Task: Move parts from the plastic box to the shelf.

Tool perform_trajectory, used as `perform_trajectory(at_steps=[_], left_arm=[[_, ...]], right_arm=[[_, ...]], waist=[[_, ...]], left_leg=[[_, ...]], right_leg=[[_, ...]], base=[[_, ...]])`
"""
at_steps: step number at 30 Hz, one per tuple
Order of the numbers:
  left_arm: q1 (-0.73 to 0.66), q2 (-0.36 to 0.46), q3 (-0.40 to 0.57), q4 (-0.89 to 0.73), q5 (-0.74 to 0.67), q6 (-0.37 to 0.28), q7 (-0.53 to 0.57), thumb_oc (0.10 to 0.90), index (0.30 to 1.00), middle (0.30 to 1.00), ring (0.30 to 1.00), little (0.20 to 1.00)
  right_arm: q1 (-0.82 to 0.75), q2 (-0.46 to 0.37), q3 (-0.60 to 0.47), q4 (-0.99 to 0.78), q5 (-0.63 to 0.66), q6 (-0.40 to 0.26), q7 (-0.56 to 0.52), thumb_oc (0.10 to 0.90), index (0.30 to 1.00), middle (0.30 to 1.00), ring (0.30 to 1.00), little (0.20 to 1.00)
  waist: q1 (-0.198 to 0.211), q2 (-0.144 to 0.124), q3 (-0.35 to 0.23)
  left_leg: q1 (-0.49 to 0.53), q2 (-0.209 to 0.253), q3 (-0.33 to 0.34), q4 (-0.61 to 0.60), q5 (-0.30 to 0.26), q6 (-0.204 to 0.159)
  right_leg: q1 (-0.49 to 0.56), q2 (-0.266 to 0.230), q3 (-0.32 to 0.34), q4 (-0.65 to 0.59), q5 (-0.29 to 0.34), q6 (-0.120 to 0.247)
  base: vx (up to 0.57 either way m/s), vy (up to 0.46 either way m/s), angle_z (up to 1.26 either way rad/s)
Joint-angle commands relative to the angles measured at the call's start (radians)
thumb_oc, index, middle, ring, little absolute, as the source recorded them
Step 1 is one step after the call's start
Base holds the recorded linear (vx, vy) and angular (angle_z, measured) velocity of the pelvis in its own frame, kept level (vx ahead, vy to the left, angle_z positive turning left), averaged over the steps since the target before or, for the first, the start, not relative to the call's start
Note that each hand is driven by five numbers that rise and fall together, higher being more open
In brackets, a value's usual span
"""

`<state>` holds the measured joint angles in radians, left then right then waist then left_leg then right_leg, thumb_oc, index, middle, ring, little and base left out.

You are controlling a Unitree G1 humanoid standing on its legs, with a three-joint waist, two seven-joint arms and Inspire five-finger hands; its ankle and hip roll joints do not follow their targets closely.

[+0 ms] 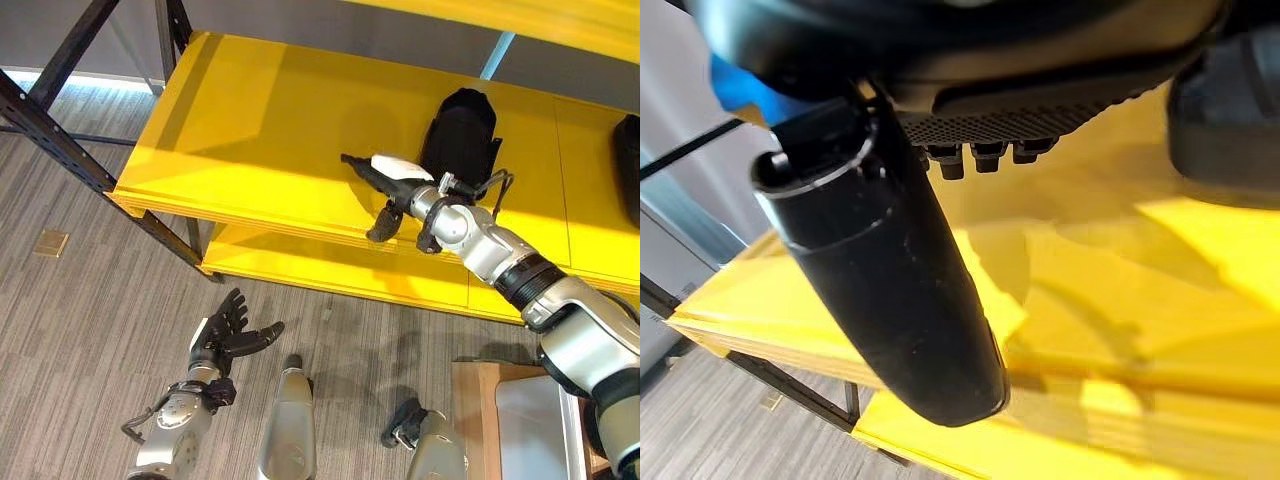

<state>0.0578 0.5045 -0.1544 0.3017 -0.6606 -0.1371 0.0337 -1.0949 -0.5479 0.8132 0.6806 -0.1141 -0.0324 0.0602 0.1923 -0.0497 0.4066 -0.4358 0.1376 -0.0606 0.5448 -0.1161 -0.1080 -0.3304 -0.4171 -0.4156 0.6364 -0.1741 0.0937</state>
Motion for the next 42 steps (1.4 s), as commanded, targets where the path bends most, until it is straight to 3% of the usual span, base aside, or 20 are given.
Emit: perform_trajectory(at_steps=[1, 23, 42], left_arm=[[-0.011, 0.064, 0.023, -0.117, 0.002, -0.093, 0.003, 0.900, 1.000, 1.000, 1.000, 1.000], [0.001, 0.065, 0.035, -0.110, 0.011, -0.097, 0.002, 0.900, 1.000, 1.000, 1.000, 1.000], [0.010, 0.076, 0.034, -0.111, 0.010, -0.102, -0.009, 0.900, 1.000, 1.000, 1.000, 1.000]], right_arm=[[-0.107, -0.013, -0.085, -0.012, 0.001, -0.031, -0.058, 0.900, 1.000, 1.000, 1.000, 1.000], [-0.050, -0.089, -0.134, 0.032, -0.025, -0.019, -0.082, 0.900, 1.000, 1.000, 1.000, 1.000], [-0.078, -0.197, -0.167, 0.215, -0.017, -0.011, -0.119, 0.900, 1.000, 1.000, 1.000, 1.000]], waist=[[0.008, 0.004, -0.024], [-0.009, 0.013, -0.016], [-0.007, 0.021, -0.016]], left_leg=[[0.038, 0.004, -0.040, -0.022, -0.037, 0.034], [0.034, 0.010, -0.036, -0.025, -0.031, 0.032], [0.029, 0.011, -0.041, -0.031, -0.025, 0.030]], right_leg=[[0.029, 0.000, 0.068, 0.038, 0.063, 0.044], [0.013, 0.000, 0.076, 0.042, 0.064, 0.045], [0.008, 0.002, 0.071, 0.048, 0.058, 0.045]], base=[[0.00, 0.000, 0.00], [0.00, 0.000, -0.01], [0.00, 0.000, 0.00]])
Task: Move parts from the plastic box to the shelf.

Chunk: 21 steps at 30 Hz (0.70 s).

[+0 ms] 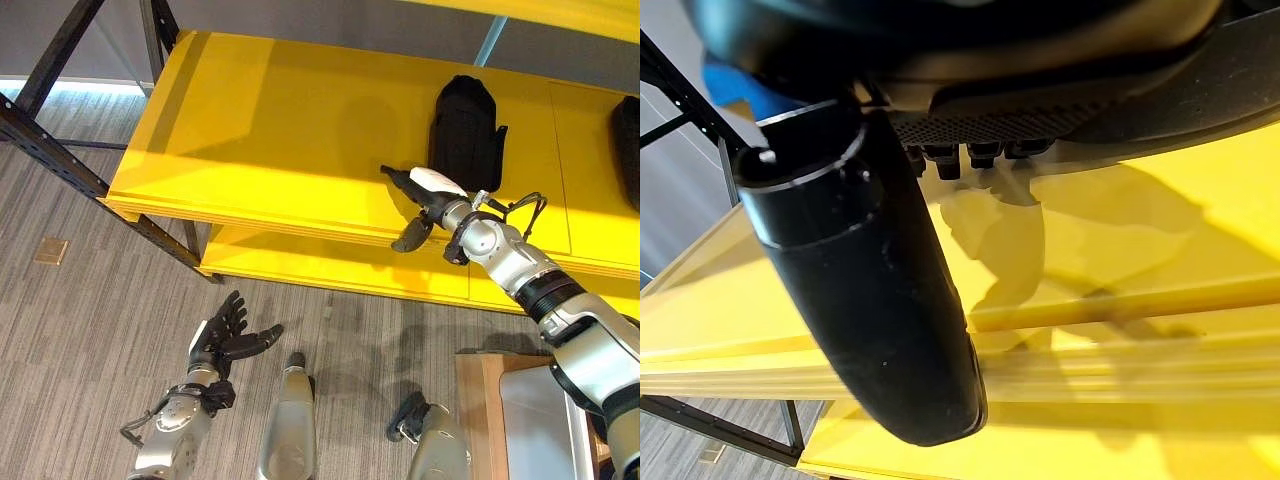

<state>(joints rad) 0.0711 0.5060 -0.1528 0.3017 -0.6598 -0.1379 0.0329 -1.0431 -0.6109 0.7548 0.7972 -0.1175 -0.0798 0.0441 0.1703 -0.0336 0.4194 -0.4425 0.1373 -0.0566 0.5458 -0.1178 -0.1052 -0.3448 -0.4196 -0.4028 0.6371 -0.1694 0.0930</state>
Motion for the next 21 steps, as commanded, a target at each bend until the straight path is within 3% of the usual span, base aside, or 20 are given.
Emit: perform_trajectory(at_steps=[1, 21], left_arm=[[-0.005, 0.074, 0.030, -0.111, 0.010, -0.101, -0.009, 0.900, 1.000, 1.000, 1.000, 1.000], [-0.013, 0.075, 0.037, -0.107, 0.009, -0.102, -0.006, 0.900, 1.000, 1.000, 1.000, 1.000]], right_arm=[[-0.130, -0.135, -0.109, 0.106, -0.013, 0.037, -0.104, 0.900, 1.000, 1.000, 1.000, 1.000], [-0.142, -0.147, -0.106, -0.055, 0.004, 0.018, -0.101, 0.900, 1.000, 1.000, 1.000, 1.000]], waist=[[0.014, 0.006, -0.029], [0.006, -0.002, -0.033]], left_leg=[[0.037, 0.011, -0.046, -0.033, -0.024, 0.028], [0.030, 0.010, -0.040, -0.029, -0.026, 0.030]], right_leg=[[0.021, 0.004, 0.060, 0.048, 0.052, 0.045], [0.016, 0.004, 0.065, 0.047, 0.062, 0.045]], base=[[0.00, 0.000, 0.00], [0.00, 0.001, 0.00]])
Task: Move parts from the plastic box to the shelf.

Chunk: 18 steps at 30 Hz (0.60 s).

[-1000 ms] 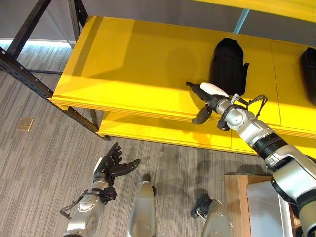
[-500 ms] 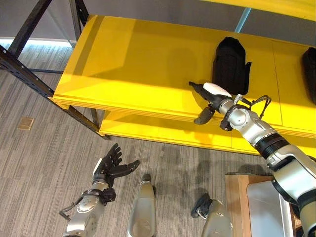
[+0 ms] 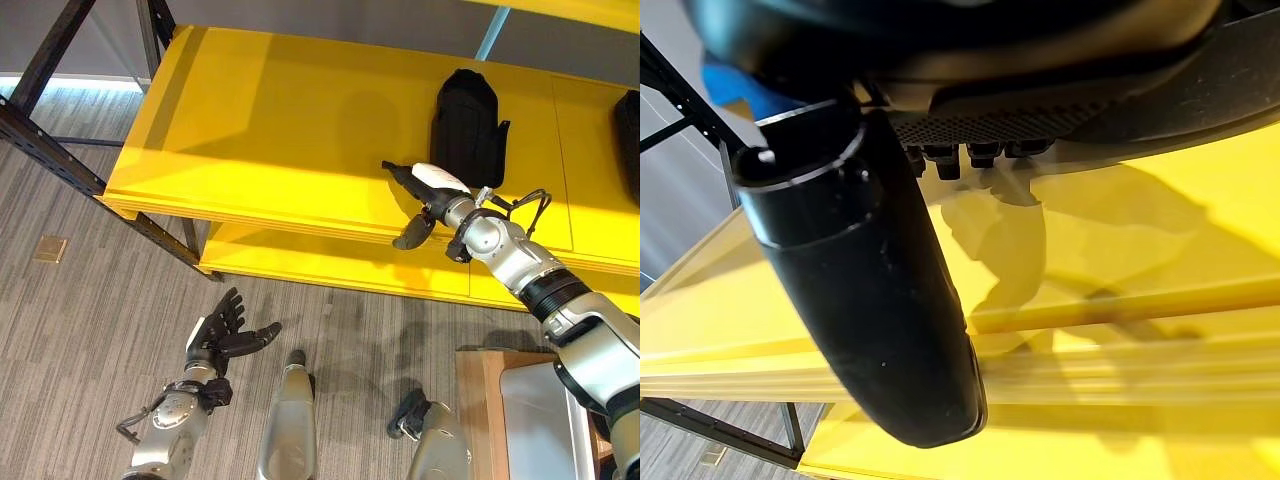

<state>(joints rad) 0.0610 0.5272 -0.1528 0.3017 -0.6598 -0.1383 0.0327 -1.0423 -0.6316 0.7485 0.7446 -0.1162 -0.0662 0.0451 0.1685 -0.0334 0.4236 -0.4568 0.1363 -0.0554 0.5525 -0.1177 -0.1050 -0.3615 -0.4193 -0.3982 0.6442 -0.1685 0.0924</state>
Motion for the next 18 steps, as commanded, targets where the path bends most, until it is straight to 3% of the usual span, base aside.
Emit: perform_trajectory(at_steps=[1, 18], left_arm=[[-0.004, 0.052, 0.036, -0.105, 0.009, -0.101, -0.004, 0.900, 1.000, 1.000, 1.000, 1.000], [-0.006, 0.053, 0.031, -0.104, 0.008, -0.101, -0.008, 0.900, 1.000, 1.000, 1.000, 1.000]], right_arm=[[-0.141, -0.127, -0.101, 0.003, 0.003, 0.005, -0.103, 0.900, 1.000, 1.000, 1.000, 1.000], [-0.140, -0.143, -0.119, 0.132, 0.000, 0.018, -0.122, 0.900, 1.000, 1.000, 1.000, 1.000]], waist=[[0.007, -0.002, -0.036], [0.007, 0.005, -0.033]], left_leg=[[0.044, 0.011, -0.042, -0.035, -0.026, 0.030], [0.043, 0.011, -0.044, -0.036, -0.024, 0.031]], right_leg=[[0.032, 0.004, 0.060, 0.041, 0.061, 0.045], [0.029, 0.006, 0.062, 0.045, 0.057, 0.045]], base=[[0.00, 0.000, 0.00], [0.00, 0.000, 0.00]])
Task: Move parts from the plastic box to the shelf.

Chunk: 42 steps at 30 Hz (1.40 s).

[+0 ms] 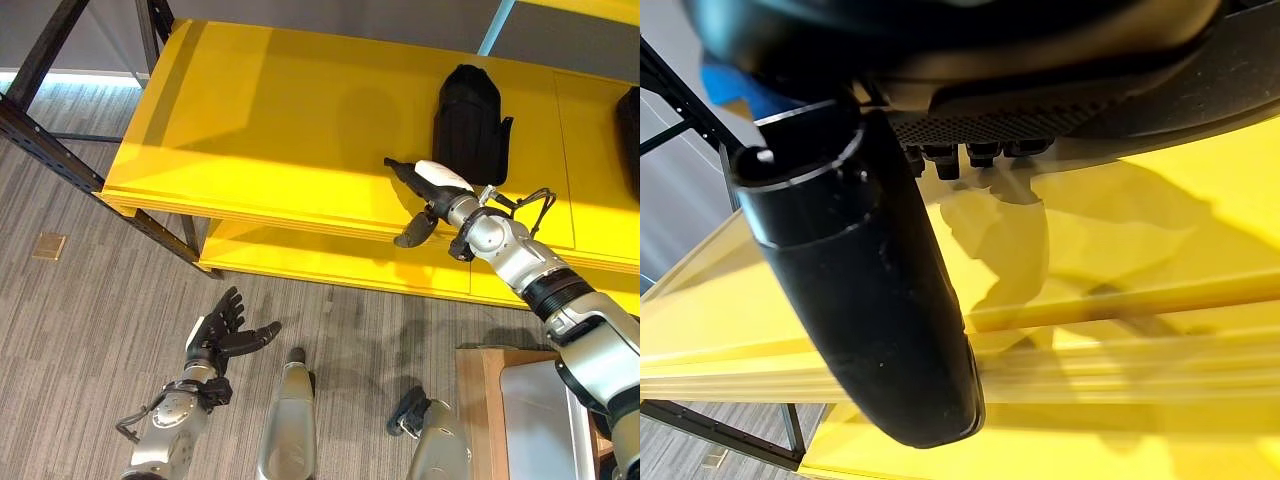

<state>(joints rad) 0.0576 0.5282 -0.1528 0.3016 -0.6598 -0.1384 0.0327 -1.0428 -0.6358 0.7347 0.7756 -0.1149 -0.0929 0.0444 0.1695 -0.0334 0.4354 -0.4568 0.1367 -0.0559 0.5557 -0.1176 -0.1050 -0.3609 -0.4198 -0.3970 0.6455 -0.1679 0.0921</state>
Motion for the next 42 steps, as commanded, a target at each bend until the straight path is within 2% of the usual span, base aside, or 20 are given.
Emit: perform_trajectory(at_steps=[1, 11, 42], left_arm=[[-0.003, 0.052, 0.031, -0.104, 0.008, -0.100, -0.008, 0.900, 1.000, 1.000, 1.000, 1.000], [-0.002, 0.052, 0.035, -0.096, 0.006, -0.102, -0.004, 0.900, 1.000, 1.000, 1.000, 1.000], [-0.005, 0.055, 0.033, -0.090, 0.016, -0.105, -0.006, 0.900, 1.000, 1.000, 1.000, 1.000]], right_arm=[[-0.139, -0.139, -0.105, 0.101, -0.001, 0.044, -0.122, 0.900, 1.000, 1.000, 1.000, 1.000], [-0.141, -0.137, -0.103, 0.071, -0.005, 0.044, -0.122, 0.900, 1.000, 1.000, 1.000, 1.000], [-0.138, -0.180, -0.109, 0.168, -0.017, 0.051, -0.140, 0.900, 1.000, 1.000, 1.000, 1.000]], waist=[[0.006, 0.005, -0.045], [0.004, 0.003, -0.045], [0.003, 0.004, -0.046]], left_leg=[[0.043, 0.010, -0.043, -0.039, -0.024, 0.031], [0.038, 0.011, -0.045, -0.039, -0.022, 0.030], [0.037, 0.010, -0.045, -0.043, -0.019, 0.032]], right_leg=[[0.028, 0.006, 0.060, 0.044, 0.057, 0.045], [0.026, 0.008, 0.061, 0.046, 0.054, 0.043], [0.022, 0.008, 0.061, 0.045, 0.060, 0.047]], base=[[0.00, 0.000, 0.00], [0.00, 0.000, 0.00], [0.00, 0.000, 0.00]])
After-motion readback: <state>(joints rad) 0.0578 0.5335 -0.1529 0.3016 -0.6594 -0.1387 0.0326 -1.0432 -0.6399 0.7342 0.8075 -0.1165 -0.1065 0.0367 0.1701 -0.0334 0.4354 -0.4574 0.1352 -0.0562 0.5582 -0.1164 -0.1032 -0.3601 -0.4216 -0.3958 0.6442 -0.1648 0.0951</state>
